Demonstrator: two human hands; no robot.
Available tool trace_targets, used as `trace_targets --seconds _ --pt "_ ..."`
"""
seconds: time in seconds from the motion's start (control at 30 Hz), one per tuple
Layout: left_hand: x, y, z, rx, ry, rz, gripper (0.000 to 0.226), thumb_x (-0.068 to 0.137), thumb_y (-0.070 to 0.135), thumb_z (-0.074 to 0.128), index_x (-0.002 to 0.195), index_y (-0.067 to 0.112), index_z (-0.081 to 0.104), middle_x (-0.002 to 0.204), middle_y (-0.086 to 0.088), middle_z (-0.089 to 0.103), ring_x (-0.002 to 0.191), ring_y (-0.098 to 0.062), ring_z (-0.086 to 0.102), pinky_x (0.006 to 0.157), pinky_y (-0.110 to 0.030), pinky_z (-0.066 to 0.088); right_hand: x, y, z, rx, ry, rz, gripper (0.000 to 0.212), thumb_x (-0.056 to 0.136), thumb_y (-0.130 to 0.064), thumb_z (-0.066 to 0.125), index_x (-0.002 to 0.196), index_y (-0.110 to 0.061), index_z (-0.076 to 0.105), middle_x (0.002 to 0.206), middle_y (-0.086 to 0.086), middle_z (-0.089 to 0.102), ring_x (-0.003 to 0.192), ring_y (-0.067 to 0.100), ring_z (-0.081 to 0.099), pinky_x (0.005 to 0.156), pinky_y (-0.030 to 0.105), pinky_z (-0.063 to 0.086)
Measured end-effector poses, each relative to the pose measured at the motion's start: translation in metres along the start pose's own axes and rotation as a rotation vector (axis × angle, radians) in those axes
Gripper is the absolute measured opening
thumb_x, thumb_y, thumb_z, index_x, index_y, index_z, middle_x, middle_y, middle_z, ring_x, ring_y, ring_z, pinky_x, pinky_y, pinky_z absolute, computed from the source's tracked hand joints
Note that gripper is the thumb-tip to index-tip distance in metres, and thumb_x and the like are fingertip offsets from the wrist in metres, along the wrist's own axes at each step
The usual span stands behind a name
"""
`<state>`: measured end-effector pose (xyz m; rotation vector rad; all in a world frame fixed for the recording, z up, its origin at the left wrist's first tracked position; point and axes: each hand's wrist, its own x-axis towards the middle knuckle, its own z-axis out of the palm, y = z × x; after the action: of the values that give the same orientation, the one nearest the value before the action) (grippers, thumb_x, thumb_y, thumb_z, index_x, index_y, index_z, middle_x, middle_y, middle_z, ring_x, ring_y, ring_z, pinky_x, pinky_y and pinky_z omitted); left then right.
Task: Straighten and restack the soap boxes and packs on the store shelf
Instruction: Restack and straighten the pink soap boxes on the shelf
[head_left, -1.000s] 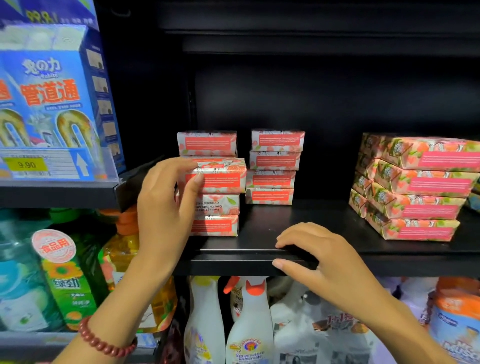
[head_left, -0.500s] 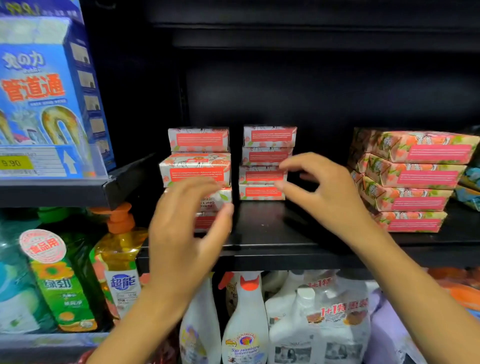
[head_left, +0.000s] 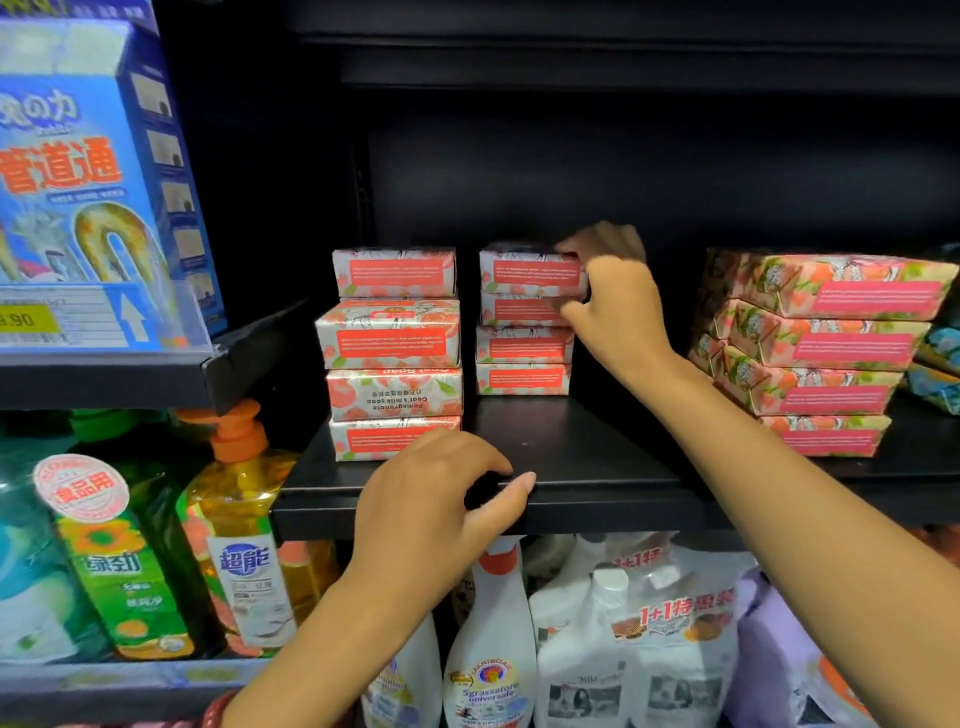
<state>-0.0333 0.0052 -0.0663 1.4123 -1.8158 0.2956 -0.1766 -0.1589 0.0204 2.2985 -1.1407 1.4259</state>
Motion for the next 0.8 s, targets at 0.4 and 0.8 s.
trace_targets --seconds 0.4,0.8 --pt "0.019 0.009 -0.026 -0.972 0.048 -0.455 0.047 0.072 0.070 0.056 0.078 0.027 0.073 0.077 -0.004 0.074 0.069 -0.018 0.071 0.056 -0.019 0.055 -0.093 -0.028 -0.059 0.059 0.249 -0.474 0.028 0.074 -0.002 0.074 0.099 0.007 0.065 0.102 0.019 0.063 0.104 0.027 0.052 0.098 0.027 0.038" --pt "0.006 0.006 -0.027 -0.991 0.118 -0.278 0.034 0.071 0.019 0.072 0.103 0.007 0.067 0.097 -0.002 0.074 0.092 -0.015 0.070 0.074 -0.018 0.053 -0.112 -0.046 -0.065 0.545 -0.149 -0.040 0.073 0.072 -0.044 0.075 0.134 -0.026 0.042 0.135 -0.009 0.046 0.125 0.004 0.043 0.101 0.015 0.037"
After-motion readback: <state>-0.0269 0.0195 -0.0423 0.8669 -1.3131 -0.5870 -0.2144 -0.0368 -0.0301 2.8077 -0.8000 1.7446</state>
